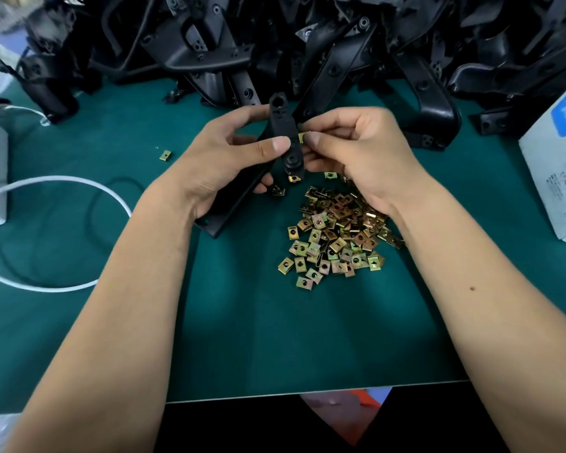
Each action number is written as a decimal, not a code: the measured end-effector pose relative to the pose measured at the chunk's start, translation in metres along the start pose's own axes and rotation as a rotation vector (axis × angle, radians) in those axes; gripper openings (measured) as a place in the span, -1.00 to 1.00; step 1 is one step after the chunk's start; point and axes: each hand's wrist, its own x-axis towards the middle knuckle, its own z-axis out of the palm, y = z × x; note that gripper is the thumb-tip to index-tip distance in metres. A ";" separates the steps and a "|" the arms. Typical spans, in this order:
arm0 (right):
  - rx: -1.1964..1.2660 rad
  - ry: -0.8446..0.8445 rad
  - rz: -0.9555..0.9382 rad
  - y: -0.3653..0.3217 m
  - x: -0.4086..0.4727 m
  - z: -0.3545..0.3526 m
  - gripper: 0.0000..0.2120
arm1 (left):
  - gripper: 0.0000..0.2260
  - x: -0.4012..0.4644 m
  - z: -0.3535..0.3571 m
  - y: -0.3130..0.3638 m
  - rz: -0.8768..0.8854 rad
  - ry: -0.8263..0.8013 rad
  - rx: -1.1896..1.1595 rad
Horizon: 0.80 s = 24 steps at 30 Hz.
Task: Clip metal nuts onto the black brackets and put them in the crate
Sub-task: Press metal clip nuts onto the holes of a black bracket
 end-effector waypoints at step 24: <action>0.058 -0.077 0.048 -0.003 -0.001 0.000 -0.90 | -0.39 0.004 -0.003 -0.004 -0.015 0.013 0.019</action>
